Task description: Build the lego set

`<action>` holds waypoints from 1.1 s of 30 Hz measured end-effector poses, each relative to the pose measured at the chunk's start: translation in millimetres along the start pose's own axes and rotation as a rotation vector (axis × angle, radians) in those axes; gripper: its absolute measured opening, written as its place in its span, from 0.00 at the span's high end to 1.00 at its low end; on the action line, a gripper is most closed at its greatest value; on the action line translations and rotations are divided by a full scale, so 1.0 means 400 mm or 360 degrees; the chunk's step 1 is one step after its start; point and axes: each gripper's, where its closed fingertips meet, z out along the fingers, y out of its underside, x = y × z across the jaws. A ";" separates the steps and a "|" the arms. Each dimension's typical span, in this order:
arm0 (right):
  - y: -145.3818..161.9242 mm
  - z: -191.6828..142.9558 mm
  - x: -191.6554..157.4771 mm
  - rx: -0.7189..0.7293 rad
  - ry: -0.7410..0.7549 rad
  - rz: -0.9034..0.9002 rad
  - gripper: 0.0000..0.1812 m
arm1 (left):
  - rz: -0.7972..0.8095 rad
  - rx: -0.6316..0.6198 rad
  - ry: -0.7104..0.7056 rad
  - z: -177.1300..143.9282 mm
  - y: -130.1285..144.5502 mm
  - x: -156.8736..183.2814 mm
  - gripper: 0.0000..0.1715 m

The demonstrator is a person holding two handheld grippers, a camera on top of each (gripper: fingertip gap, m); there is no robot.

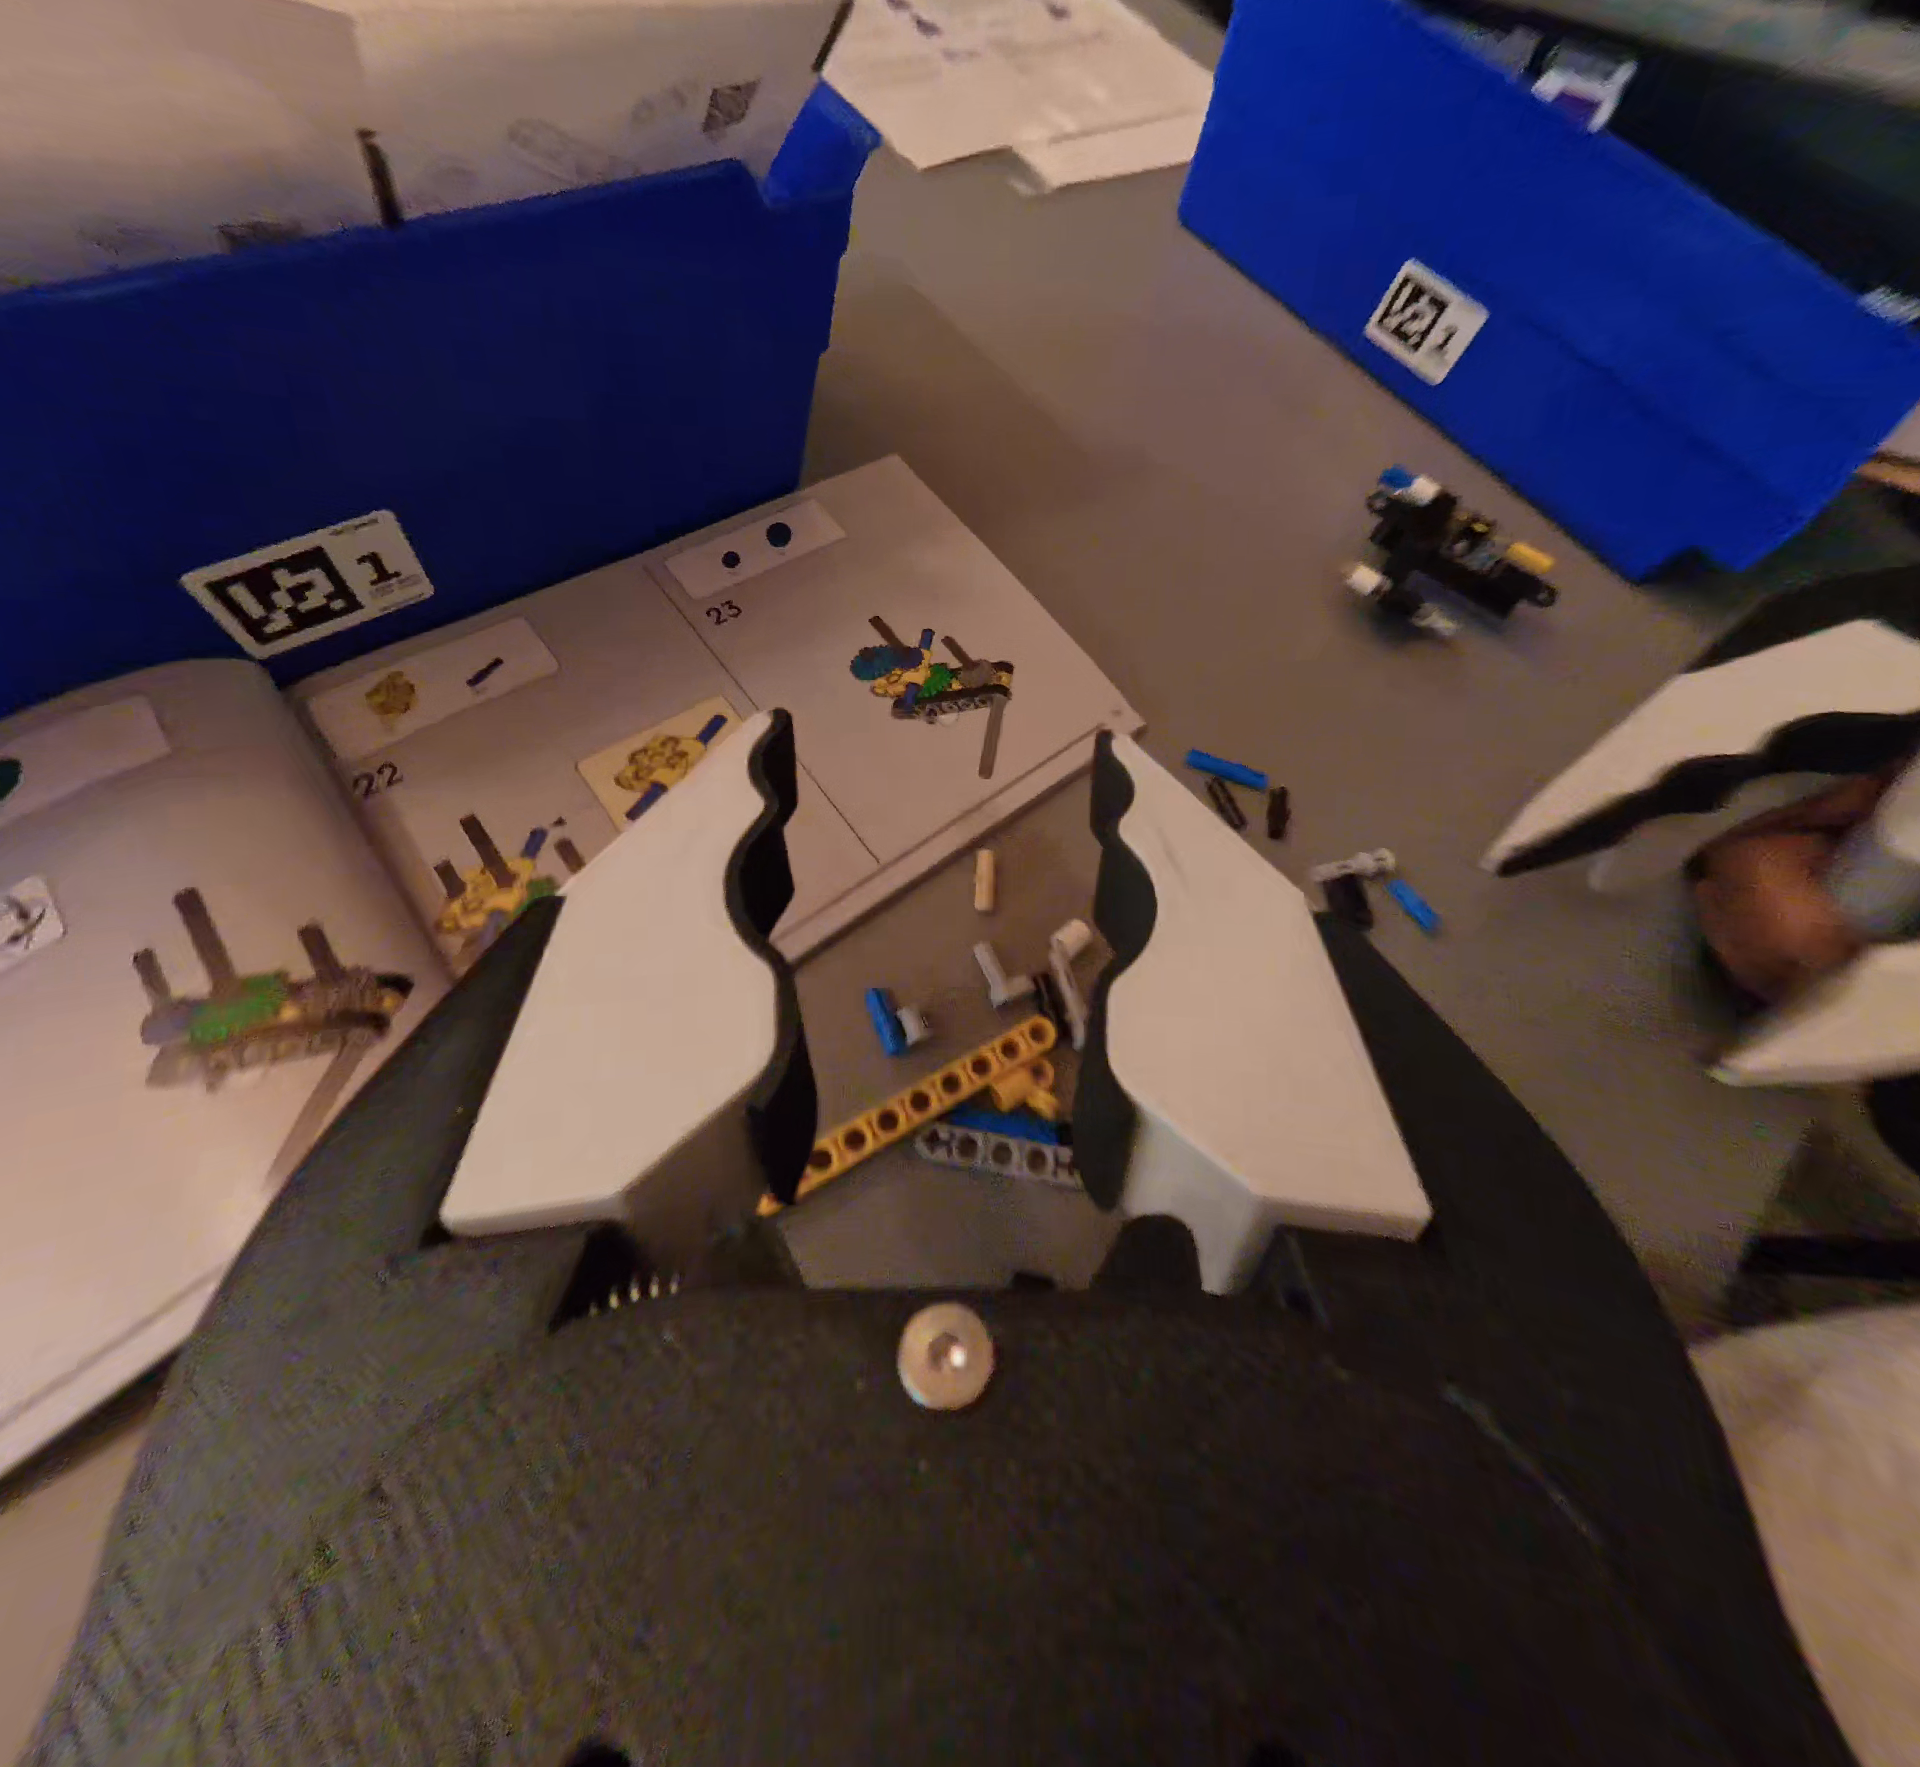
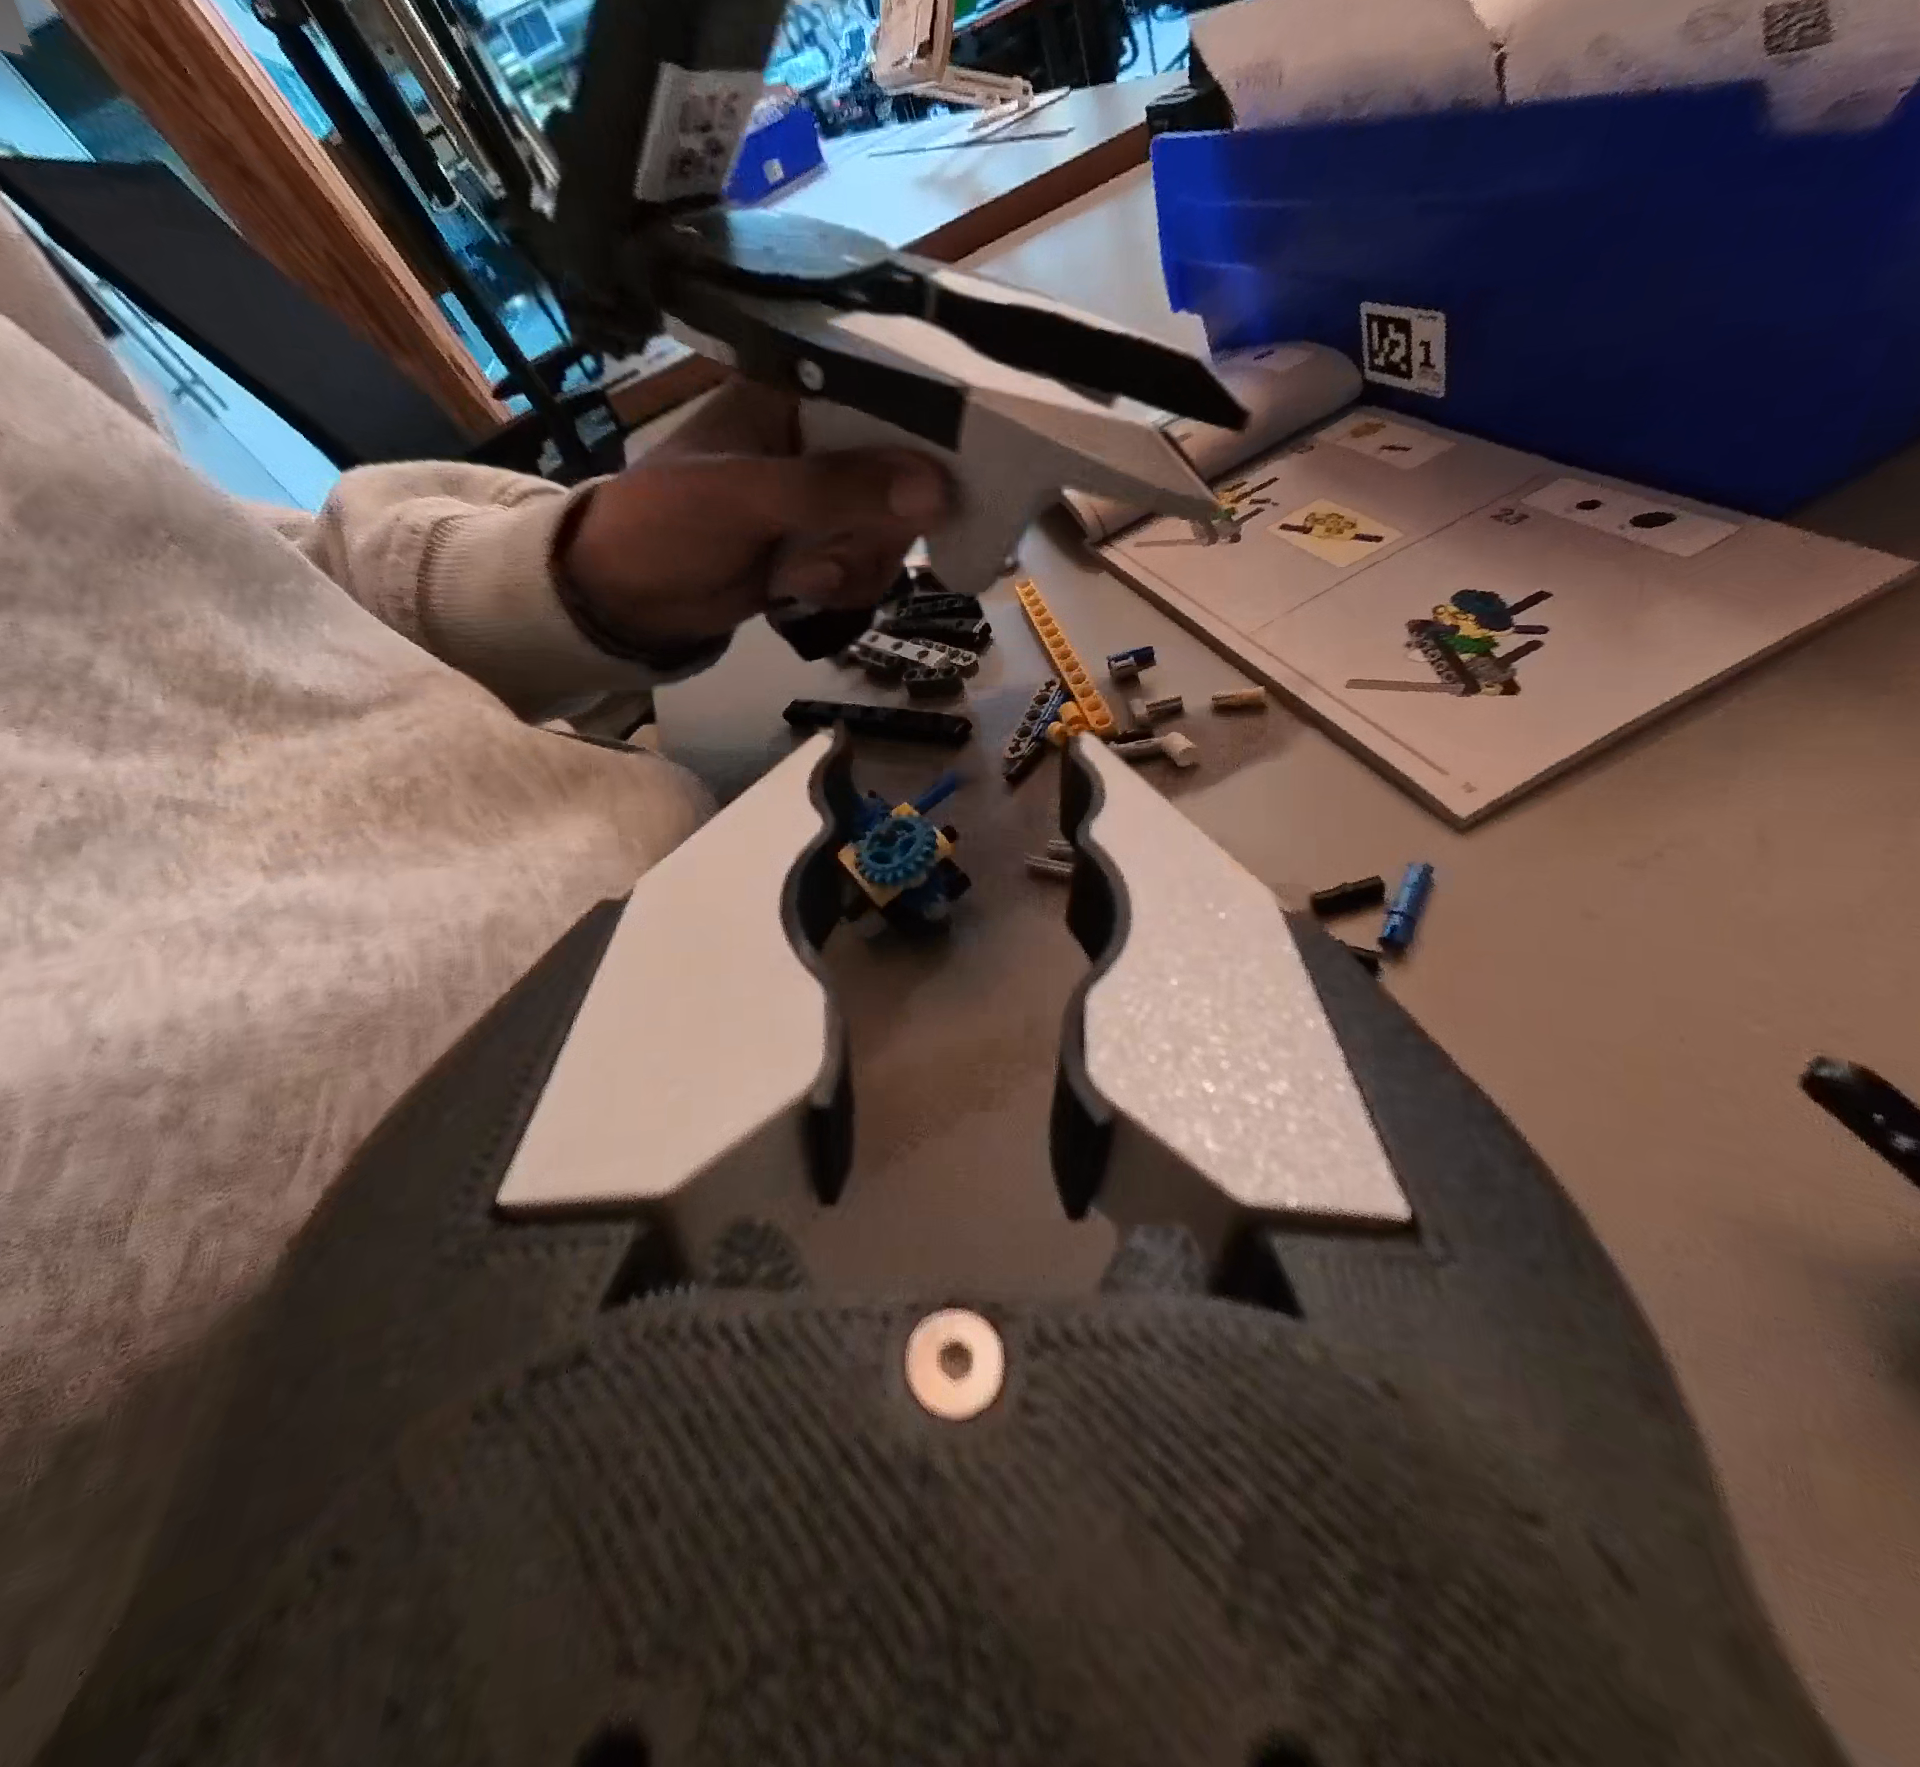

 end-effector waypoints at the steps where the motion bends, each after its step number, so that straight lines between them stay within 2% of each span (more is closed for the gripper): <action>1: -0.003 -0.004 0.000 0.0017 -0.0001 0.0005 0.79 | 0.0026 -0.0039 -0.0021 0.020 0.004 -0.001 0.67; 5: -0.011 -0.013 0.004 0.0057 -0.0003 0.0025 0.78 | 0.0071 -0.0157 -0.0064 0.089 0.023 -0.004 0.62; 8: -0.013 -0.019 0.016 0.0067 0.0036 0.0039 0.78 | 0.0072 -0.0216 -0.0092 0.112 0.035 -0.010 0.61; 14: -0.031 -0.042 0.038 0.0157 0.0066 0.0099 0.78 | 0.0061 -0.0114 -0.0141 0.065 -0.009 -0.041 0.61; 18: -0.029 -0.039 0.002 0.0134 -0.0032 -0.0013 0.73 | 0.0069 -0.0045 -0.0127 0.023 -0.022 -0.050 0.62; 23: 0.002 -0.011 -0.003 -0.0016 0.0068 -0.0180 0.72 | 0.0027 0.0035 0.0042 0.002 -0.018 -0.019 0.63; 26: -0.005 -0.009 0.010 0.0001 0.0129 -0.0217 0.73 | 0.0041 0.0084 0.0144 -0.007 -0.014 -0.004 0.63; 29: -0.020 -0.036 0.057 0.0035 0.0334 -0.0278 0.74 | 0.0038 0.0156 0.0291 -0.027 -0.015 0.012 0.64; 33: -0.049 -0.175 0.135 0.0139 0.0970 -0.0386 0.75 | 0.0075 0.0318 0.0385 -0.092 -0.012 0.004 0.65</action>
